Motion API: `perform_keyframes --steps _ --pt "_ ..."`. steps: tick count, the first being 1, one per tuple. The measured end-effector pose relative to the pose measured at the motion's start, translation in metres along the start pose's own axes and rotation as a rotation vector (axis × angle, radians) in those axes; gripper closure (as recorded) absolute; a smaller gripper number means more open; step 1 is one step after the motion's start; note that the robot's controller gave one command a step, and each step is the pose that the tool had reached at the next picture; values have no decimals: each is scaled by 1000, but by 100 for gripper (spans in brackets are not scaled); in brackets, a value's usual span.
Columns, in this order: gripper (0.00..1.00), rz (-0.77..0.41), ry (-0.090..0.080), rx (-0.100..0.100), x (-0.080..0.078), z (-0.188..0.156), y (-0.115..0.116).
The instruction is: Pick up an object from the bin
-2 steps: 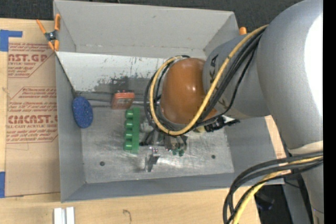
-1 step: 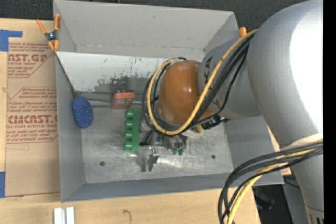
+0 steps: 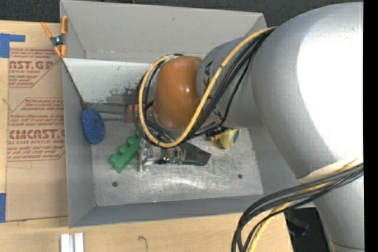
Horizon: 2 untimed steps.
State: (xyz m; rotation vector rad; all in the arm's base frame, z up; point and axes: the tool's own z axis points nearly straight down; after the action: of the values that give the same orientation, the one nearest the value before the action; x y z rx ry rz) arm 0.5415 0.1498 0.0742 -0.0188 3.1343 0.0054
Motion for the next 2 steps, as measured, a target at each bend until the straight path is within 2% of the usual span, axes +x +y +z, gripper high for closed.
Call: perform_keyframes --steps 1,2 --pt "0 -1 5 1 2 2 0" --pt "0 0 5 0 2 2 0"
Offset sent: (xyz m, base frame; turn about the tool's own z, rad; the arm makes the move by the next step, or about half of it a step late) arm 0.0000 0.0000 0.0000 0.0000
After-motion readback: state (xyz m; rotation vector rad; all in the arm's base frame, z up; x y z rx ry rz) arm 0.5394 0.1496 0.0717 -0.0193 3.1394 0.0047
